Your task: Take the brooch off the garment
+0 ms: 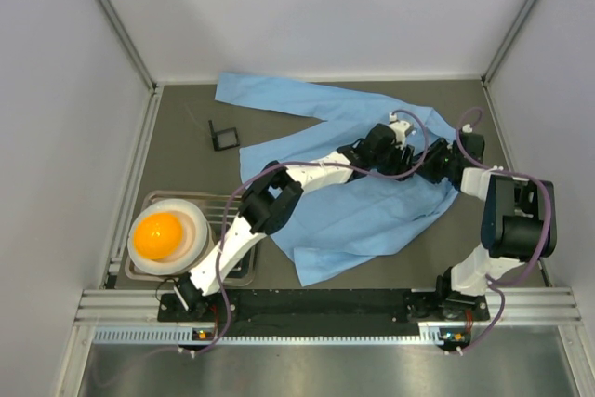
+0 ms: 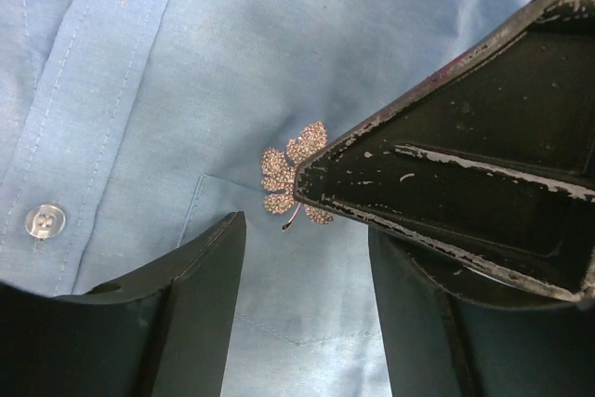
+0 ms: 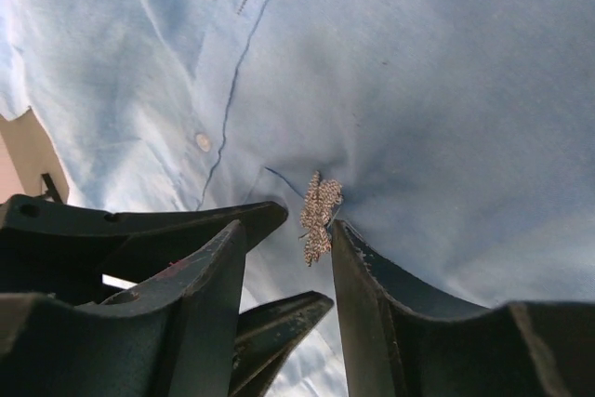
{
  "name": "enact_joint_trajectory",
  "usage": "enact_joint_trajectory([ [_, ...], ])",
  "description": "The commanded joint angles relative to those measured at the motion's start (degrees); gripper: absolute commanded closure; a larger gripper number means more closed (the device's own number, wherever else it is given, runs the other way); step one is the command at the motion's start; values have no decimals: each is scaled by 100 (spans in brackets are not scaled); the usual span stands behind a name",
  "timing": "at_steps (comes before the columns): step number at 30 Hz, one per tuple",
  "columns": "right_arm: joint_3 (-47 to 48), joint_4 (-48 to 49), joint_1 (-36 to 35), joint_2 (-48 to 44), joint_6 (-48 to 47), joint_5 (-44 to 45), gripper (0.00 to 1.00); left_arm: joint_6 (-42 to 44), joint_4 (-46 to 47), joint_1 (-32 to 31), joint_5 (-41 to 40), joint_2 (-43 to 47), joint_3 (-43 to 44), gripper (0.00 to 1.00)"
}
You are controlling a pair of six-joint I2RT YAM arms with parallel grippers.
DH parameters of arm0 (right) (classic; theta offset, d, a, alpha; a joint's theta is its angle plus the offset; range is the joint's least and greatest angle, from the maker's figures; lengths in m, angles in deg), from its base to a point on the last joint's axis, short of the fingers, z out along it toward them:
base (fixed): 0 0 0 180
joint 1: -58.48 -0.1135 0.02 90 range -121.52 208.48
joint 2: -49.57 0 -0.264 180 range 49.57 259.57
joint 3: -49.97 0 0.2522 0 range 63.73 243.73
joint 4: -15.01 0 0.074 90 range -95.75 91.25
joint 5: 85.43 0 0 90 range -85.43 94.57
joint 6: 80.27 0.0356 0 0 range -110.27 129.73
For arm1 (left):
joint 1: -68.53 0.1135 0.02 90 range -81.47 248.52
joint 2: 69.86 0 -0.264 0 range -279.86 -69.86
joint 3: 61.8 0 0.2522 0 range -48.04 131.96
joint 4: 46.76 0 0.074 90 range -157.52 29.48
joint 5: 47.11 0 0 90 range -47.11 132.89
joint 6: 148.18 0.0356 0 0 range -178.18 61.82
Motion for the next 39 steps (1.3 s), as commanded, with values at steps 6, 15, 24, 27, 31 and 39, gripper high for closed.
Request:
enact_joint_trajectory([
  [6,65,423,-73,-202,179,-310,60,565,96,-99,-385,251,229,42],
  [15,118,309,-65,-167,153,-258,60,644,140,-99,-501,75,492,61],
  [24,294,-166,-161,-167,3,191,59,548,175,-99,-316,93,466,78],
  [27,294,-166,-161,-158,38,235,59,468,201,-99,-246,84,431,80],
  [31,303,-175,-170,-114,143,183,59,424,149,-99,-132,75,431,71],
  [39,303,-70,-170,-176,196,-11,59,846,246,-169,-386,365,-79,41],
])
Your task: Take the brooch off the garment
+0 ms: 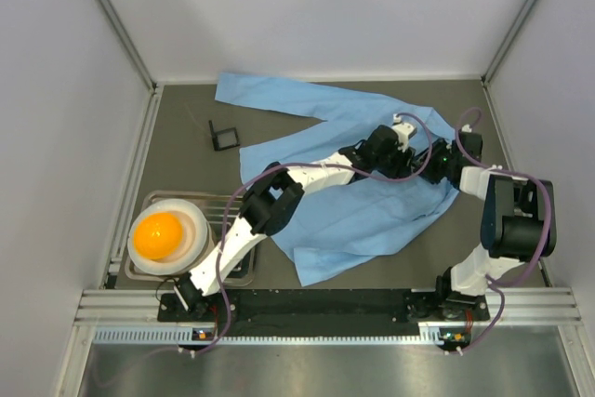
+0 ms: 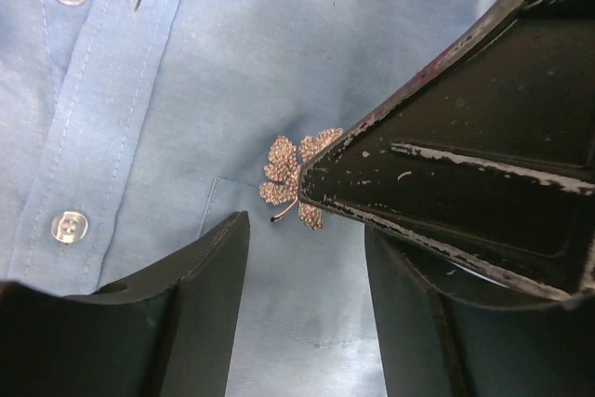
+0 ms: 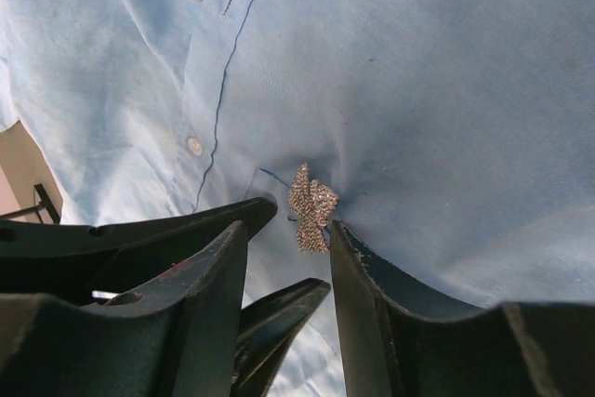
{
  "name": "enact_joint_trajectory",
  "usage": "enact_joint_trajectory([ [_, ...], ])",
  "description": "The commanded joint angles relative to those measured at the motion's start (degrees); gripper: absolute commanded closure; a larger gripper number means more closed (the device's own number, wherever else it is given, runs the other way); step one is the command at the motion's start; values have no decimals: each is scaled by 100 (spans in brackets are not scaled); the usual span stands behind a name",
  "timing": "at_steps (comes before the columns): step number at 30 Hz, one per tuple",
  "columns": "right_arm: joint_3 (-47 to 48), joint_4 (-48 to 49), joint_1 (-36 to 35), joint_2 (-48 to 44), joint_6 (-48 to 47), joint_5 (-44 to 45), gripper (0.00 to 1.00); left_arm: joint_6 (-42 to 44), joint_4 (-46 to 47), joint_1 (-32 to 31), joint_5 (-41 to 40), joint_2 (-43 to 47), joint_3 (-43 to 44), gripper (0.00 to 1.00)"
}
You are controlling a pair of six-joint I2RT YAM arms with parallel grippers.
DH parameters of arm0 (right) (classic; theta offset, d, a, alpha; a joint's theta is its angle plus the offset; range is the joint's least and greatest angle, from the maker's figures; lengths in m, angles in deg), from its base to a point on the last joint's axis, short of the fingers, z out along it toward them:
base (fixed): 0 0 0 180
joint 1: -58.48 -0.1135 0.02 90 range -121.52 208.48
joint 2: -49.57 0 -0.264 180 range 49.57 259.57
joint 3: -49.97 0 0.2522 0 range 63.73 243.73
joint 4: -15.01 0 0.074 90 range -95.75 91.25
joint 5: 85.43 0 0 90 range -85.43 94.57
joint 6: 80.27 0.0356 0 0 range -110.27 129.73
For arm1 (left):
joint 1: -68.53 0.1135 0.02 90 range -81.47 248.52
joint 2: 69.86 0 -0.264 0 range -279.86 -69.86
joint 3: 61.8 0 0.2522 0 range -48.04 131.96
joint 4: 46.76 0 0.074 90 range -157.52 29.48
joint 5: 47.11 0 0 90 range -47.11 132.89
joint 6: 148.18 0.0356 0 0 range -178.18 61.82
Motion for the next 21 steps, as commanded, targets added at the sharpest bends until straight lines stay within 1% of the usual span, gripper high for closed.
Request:
enact_joint_trajectory([
  [1,222,155,-83,-167,89,-236,59,291,364,-86,-106,363,-190,40],
  [5,239,296,-83,-88,195,-438,59,458,285,-104,-176,275,-68,39],
  [7,283,314,-83,-35,256,-491,59,616,241,-130,-343,249,-32,41],
  [10,266,376,-91,0,318,-553,59,730,197,-130,-502,153,134,49],
  [11,248,384,-83,0,318,-535,59,748,188,-130,-537,135,161,54],
  [15,204,393,-56,-26,327,-474,59,766,258,-130,-555,108,179,64],
  [17,204,350,-56,-44,292,-378,59,757,311,-139,-546,135,170,68],
  [18,213,315,-56,-44,266,-325,59,748,337,-147,-511,143,161,71],
  [21,204,148,-56,-105,213,-70,59,713,364,-165,-441,170,161,74],
])
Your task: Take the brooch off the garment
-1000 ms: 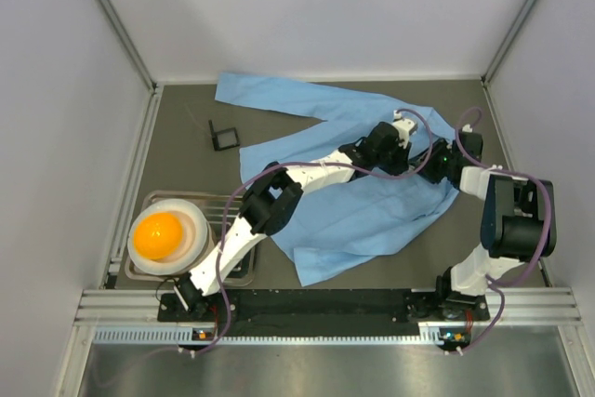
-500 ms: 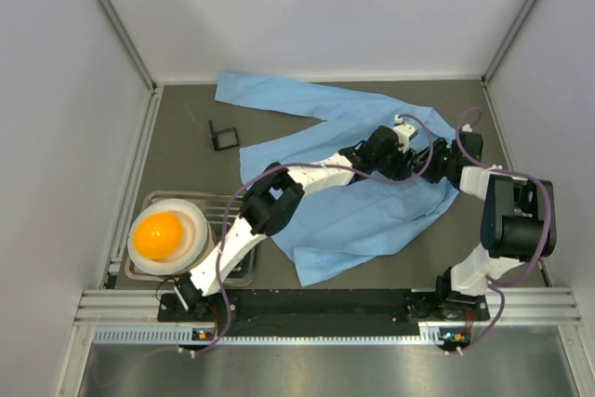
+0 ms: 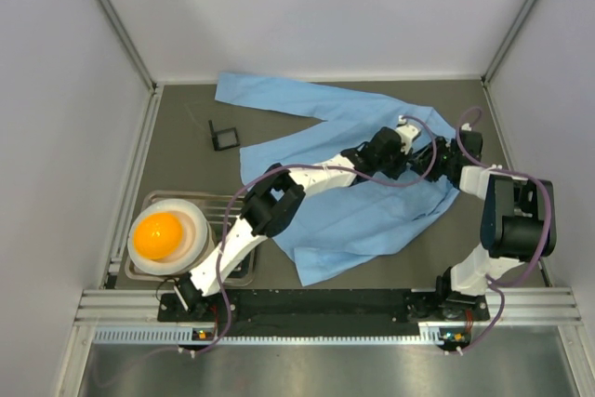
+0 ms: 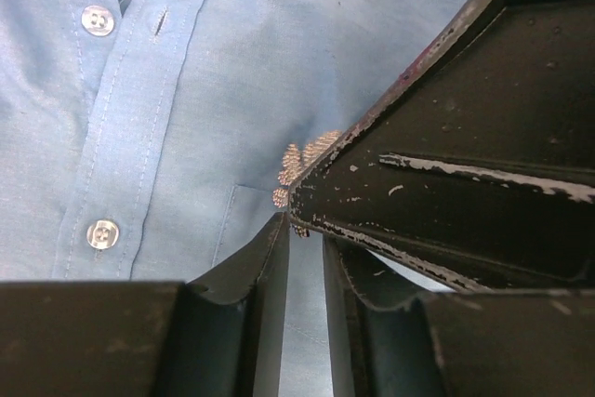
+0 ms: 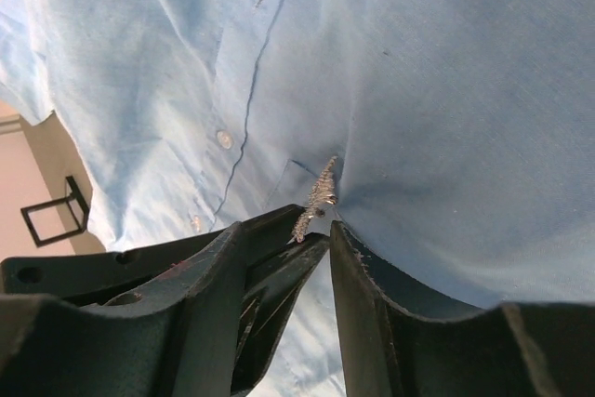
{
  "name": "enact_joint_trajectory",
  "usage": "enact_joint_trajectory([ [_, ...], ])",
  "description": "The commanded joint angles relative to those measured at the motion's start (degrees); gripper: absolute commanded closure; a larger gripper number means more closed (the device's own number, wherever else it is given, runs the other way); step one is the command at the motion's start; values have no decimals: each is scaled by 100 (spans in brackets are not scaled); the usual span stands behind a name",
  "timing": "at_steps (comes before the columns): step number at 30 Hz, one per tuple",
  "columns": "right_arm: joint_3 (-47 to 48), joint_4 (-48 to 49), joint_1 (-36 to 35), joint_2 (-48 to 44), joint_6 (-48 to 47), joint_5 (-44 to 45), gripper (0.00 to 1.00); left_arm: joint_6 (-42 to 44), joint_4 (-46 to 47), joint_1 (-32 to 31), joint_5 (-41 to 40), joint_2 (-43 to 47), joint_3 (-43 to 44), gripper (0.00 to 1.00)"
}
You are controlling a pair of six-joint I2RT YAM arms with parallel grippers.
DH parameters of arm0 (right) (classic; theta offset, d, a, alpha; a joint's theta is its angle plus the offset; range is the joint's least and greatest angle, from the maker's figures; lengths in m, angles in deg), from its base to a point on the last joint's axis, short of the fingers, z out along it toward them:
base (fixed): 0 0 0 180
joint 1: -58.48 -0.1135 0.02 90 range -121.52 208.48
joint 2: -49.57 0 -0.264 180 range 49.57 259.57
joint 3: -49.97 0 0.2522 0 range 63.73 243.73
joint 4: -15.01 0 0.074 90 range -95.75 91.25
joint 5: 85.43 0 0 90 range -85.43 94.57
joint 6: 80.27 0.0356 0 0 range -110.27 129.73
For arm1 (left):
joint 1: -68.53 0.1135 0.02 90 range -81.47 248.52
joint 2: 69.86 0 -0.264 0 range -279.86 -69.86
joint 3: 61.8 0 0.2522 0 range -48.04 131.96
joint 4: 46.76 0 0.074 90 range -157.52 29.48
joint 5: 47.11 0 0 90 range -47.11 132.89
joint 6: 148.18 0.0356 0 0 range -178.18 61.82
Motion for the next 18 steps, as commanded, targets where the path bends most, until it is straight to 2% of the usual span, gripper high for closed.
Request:
enact_joint_trajectory([
  [1,165,-54,-45,-134,-58,335,59,49,250,-84,73,181,236,76],
  [18,288,-300,-238,-187,-392,924,64,-180,4,-163,196,453,121,89],
])
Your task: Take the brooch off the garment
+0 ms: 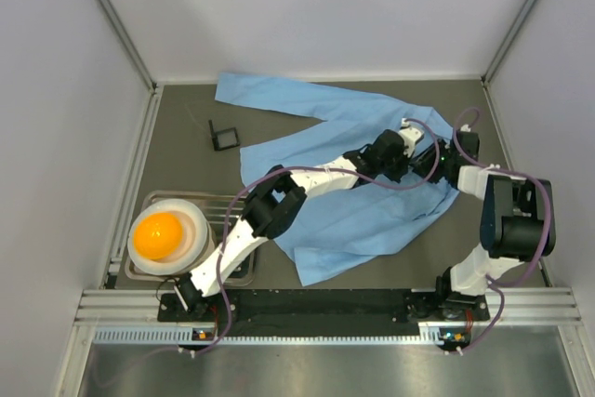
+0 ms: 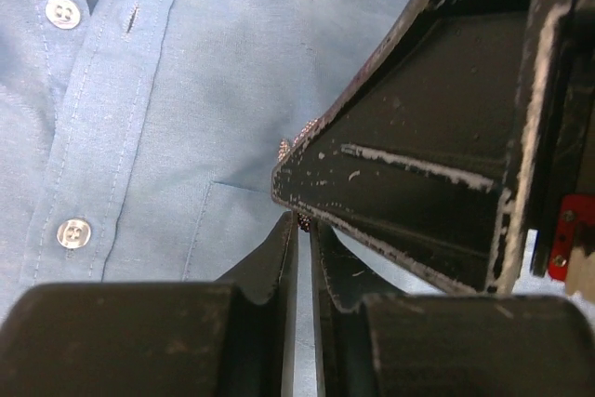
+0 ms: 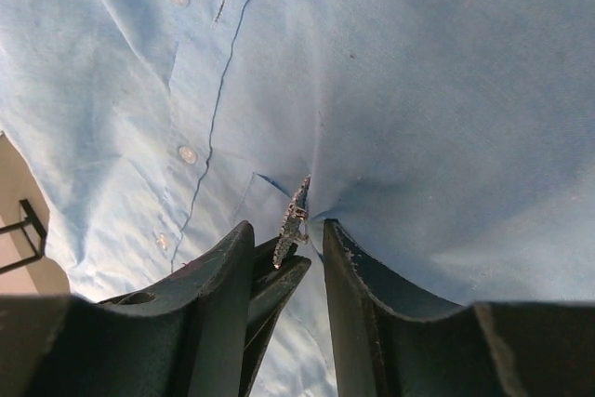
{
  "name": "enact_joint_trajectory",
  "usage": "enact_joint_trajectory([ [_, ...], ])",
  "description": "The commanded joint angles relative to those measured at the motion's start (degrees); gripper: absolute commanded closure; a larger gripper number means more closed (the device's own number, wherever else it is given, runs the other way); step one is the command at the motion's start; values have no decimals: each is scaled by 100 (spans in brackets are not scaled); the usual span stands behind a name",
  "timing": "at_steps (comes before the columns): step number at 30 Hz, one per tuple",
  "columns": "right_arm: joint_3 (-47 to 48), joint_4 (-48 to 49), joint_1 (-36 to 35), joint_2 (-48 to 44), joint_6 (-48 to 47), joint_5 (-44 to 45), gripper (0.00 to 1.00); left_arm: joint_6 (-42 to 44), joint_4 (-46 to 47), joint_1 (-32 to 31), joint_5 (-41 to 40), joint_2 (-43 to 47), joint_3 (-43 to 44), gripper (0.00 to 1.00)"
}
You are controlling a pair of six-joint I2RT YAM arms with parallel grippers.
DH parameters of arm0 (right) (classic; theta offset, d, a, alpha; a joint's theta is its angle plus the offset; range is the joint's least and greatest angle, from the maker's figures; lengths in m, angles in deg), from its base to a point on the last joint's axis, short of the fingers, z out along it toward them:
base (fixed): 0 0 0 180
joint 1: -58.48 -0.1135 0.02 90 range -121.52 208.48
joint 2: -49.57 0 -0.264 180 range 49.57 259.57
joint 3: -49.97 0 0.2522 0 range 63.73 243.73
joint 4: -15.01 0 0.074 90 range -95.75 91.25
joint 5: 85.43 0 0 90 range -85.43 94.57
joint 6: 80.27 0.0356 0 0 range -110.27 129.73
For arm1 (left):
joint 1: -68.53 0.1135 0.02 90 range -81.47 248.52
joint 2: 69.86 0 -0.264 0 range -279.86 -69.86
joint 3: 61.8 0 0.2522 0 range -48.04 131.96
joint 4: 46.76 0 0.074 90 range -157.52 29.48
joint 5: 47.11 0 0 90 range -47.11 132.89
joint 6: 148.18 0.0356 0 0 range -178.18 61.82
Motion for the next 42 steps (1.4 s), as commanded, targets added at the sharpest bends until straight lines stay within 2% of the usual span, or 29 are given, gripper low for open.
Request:
enact_joint_trajectory([
  [1,294,-130,-191,-187,-255,349,64,-121,39,-48,153,469,84,90],
  [4,382,-156,-244,-108,-290,359,63,-174,30,-48,91,512,67,99],
  [18,532,-402,-340,-107,-431,657,64,-174,30,-56,109,548,84,100],
  [26,330,0,19,-379,-230,25,47,-551,-251,5,336,486,216,100],
  [32,-74,511,345,-512,-70,-537,39,-1113,-225,189,785,486,76,100],
  [34,-136,652,363,-451,-18,-696,39,-1350,-164,251,952,495,31,100],
  [37,-285,853,459,-398,79,-828,46,-1605,-84,383,1154,451,-21,100],
  [42,-523,1205,583,-327,185,-1047,63,-1957,38,532,1409,390,-100,100],
])
